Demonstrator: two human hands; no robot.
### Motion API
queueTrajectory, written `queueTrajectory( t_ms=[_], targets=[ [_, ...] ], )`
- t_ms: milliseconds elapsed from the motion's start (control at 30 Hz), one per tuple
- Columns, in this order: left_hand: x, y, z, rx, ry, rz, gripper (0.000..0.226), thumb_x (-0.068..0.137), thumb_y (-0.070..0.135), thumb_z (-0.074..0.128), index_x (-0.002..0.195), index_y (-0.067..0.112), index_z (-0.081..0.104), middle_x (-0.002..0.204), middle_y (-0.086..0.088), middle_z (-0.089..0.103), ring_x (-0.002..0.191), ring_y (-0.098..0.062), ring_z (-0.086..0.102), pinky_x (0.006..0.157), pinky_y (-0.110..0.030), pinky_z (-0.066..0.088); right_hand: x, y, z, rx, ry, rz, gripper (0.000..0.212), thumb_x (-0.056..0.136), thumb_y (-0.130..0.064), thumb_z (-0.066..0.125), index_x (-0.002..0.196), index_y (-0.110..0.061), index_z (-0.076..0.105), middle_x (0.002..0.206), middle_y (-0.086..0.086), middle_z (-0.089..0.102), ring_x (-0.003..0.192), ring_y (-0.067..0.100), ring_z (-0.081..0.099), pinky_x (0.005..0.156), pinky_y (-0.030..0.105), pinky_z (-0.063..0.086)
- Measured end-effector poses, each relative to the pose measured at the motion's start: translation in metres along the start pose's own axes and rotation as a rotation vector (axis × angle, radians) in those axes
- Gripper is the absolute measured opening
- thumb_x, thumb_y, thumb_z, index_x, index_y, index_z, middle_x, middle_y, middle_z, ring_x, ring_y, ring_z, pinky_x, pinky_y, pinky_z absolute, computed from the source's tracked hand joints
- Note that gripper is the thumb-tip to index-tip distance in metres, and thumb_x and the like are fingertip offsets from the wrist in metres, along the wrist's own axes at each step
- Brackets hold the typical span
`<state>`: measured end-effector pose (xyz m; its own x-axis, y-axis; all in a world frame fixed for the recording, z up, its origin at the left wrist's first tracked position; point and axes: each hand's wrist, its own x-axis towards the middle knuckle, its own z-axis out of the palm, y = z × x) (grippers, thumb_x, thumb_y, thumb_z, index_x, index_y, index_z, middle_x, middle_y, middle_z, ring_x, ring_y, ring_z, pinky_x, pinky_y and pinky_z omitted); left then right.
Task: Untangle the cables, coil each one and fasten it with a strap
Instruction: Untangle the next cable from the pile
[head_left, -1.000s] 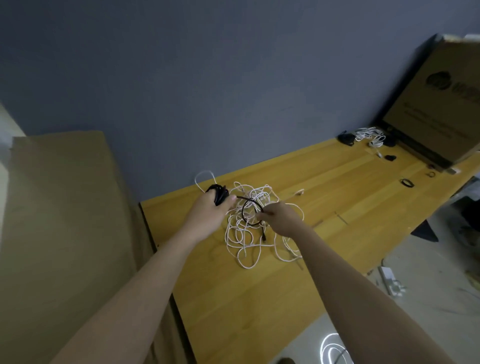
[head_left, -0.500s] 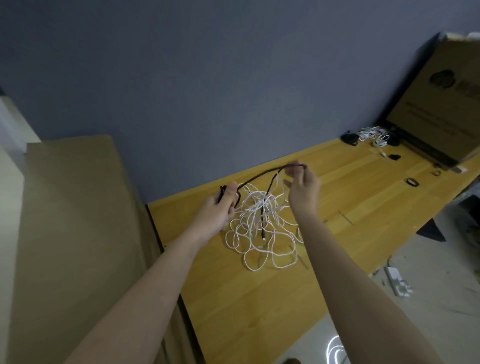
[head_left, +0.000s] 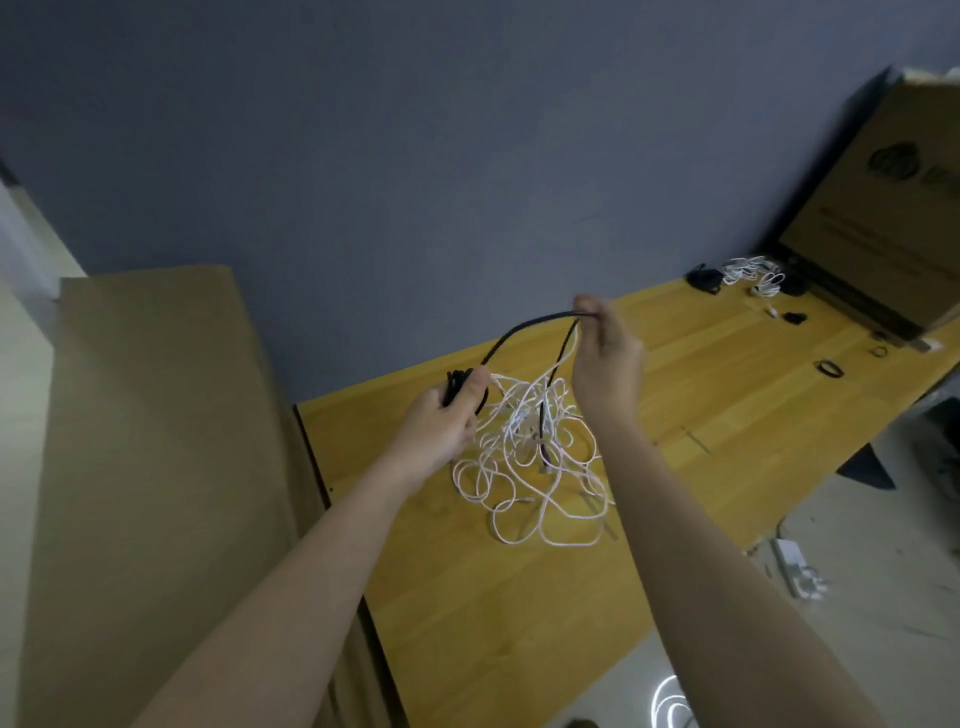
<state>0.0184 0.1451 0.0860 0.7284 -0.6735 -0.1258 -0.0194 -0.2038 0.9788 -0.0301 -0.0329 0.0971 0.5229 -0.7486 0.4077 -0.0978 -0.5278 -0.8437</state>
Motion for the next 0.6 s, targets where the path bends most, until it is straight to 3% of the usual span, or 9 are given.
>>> queueTrajectory(
  t_ms=[67, 100, 200, 333, 433, 500, 600],
  targets=[
    [-0.001, 0.001, -0.001, -0.035, 0.004, -0.019, 0.058, 0.089, 0.061, 0.040, 0.051, 0.018, 0.032, 0.041, 0.006, 0.028, 0.038, -0.013, 0.026, 0.044, -0.025, 0.023, -0.007, 0.025, 0.003, -0.403, -0.372, 0.126, 0.032, 0.104, -0.027, 0.038, 0.113, -0.007, 0.061, 0.083, 0.009, 0.063, 0.076, 0.025, 0.059, 0.061, 0.030, 0.037],
    [-0.002, 0.002, -0.002, -0.067, -0.004, -0.025, 0.058, 0.087, 0.063, 0.042, 0.051, 0.019, 0.031, 0.041, 0.006, 0.027, 0.037, -0.012, 0.025, 0.043, -0.025, 0.022, -0.011, 0.035, 0.002, -0.471, -0.489, 0.170, 0.034, 0.104, -0.026, 0.036, 0.116, -0.005, 0.060, 0.091, 0.013, 0.065, 0.085, 0.030, 0.059, 0.065, 0.032, 0.037],
    [-0.005, 0.004, -0.004, -0.209, -0.055, -0.028, 0.052, 0.077, 0.064, 0.047, 0.056, 0.020, 0.030, 0.043, 0.003, 0.026, 0.036, -0.011, 0.021, 0.043, -0.025, 0.019, -0.022, 0.049, 0.000, -0.253, -0.451, 0.184, 0.033, 0.104, -0.026, 0.037, 0.109, -0.008, 0.064, 0.097, 0.007, 0.067, 0.092, 0.022, 0.059, 0.077, 0.029, 0.041],
    [-0.005, 0.005, -0.007, -0.401, -0.173, 0.022, 0.048, 0.079, 0.059, 0.049, 0.061, 0.018, 0.031, 0.041, 0.004, 0.027, 0.033, -0.009, 0.019, 0.038, -0.021, 0.017, -0.033, 0.045, 0.008, -0.183, -0.348, 0.162, 0.040, 0.103, -0.034, 0.036, 0.078, -0.016, 0.061, 0.090, 0.007, 0.053, 0.086, 0.016, 0.048, 0.076, 0.028, 0.034],
    [-0.005, 0.008, -0.007, -0.595, -0.192, 0.030, 0.044, 0.082, 0.053, 0.046, 0.063, 0.017, 0.032, 0.038, 0.007, 0.027, 0.030, -0.005, 0.018, 0.042, -0.025, 0.010, -0.051, 0.040, 0.016, -0.124, -0.581, 0.220, 0.039, 0.102, -0.034, 0.038, 0.072, -0.014, 0.050, 0.067, 0.005, 0.052, 0.063, 0.019, 0.050, 0.060, 0.035, 0.042],
    [-0.004, 0.009, -0.007, -0.670, -0.126, 0.029, 0.041, 0.083, 0.051, 0.046, 0.064, 0.017, 0.033, 0.039, 0.008, 0.028, 0.031, -0.005, 0.017, 0.044, -0.026, 0.009, -0.071, 0.050, 0.022, -0.376, -0.788, 0.086, 0.034, 0.102, -0.035, 0.040, 0.080, -0.012, 0.052, 0.071, 0.007, 0.054, 0.067, 0.024, 0.050, 0.062, 0.037, 0.039],
    [-0.001, 0.006, -0.006, -0.534, 0.006, 0.085, 0.041, 0.093, 0.043, 0.046, 0.063, 0.017, 0.034, 0.046, 0.007, 0.032, 0.038, -0.007, 0.024, 0.047, -0.023, 0.022, -0.097, 0.060, 0.025, -0.525, -0.863, -0.089, 0.032, 0.102, -0.038, 0.040, 0.101, -0.011, 0.057, 0.088, 0.014, 0.065, 0.081, 0.033, 0.059, 0.065, 0.037, 0.041]
  ],
)
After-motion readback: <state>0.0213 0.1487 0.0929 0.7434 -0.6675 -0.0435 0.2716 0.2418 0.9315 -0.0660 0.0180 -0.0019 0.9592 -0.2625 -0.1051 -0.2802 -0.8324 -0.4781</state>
